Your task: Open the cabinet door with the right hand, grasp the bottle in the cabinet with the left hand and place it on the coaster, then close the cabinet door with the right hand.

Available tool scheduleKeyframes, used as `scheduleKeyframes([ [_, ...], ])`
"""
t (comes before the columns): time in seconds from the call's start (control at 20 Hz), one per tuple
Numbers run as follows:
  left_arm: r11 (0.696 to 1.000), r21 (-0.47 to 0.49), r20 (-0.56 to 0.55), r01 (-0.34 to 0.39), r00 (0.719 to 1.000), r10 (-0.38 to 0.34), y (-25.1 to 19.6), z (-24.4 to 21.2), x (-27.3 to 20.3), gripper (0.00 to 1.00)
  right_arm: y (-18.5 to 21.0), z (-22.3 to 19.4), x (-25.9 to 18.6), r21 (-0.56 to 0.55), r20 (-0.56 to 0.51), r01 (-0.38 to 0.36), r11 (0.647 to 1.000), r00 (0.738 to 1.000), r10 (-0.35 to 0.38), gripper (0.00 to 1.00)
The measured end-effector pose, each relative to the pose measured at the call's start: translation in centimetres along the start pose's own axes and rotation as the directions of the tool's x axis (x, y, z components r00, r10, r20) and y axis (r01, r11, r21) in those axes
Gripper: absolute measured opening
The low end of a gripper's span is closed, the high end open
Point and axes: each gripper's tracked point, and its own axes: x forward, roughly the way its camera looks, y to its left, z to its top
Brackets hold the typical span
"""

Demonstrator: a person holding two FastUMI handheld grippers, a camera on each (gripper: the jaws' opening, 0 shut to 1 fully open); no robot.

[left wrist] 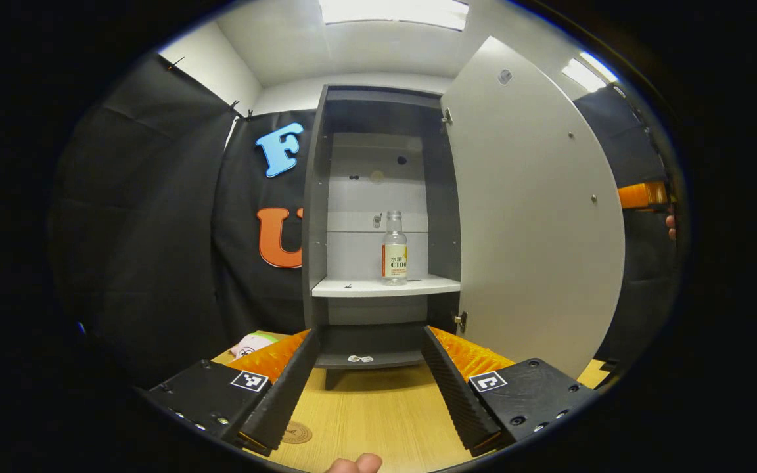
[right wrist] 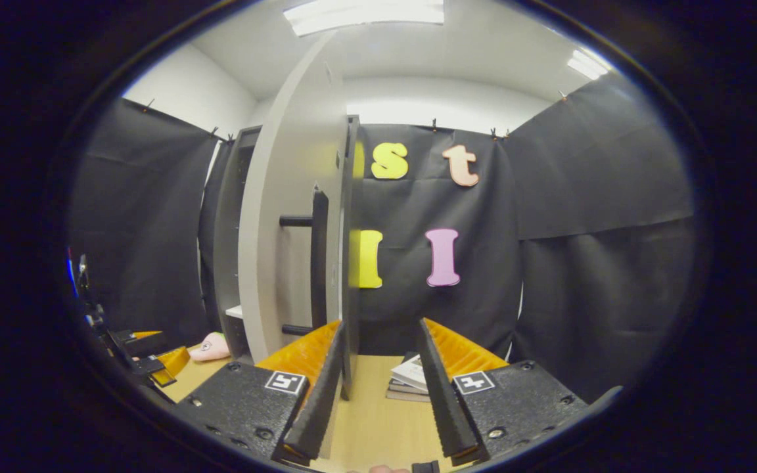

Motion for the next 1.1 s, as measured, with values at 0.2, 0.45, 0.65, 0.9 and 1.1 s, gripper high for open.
scheduleKeyframes([
  [0.2,0.999,-0.012,0.046,0.033,0.998,-0.032,-0.3,2.9,2.2,0.95,-0.4,0.2,0.6,0.041,0.025,-0.02,0.999,1.0,0.019,0.76],
  [0.45,0.996,-0.012,0.083,0.088,0.993,-0.087,-0.7,5.7,6.5,0.95,-0.5,0.5,0.7,0.038,0.047,-0.032,0.999,0.998,0.03,0.78],
  [0.65,0.989,-0.035,0.072,0.143,0.988,-0.14,-1.5,6.6,11.3,0.95,-0.4,-0.5,0.8,0.0,0.01,-0.031,1.0,0.999,0.031,0.78],
  [0.9,0.983,-0.047,0.094,0.179,0.98,-0.174,-2.7,9.8,18.2,0.95,-0.8,-0.6,0.9,-0.014,0.009,0.0,1.0,1.0,0.0,0.78],
  [1.1,0.986,-0.014,0.127,0.164,0.979,-0.161,-2.9,12.2,22.4,0.95,-0.7,-0.4,1.0,0.038,0.015,-0.007,0.999,1.0,0.006,0.78],
])
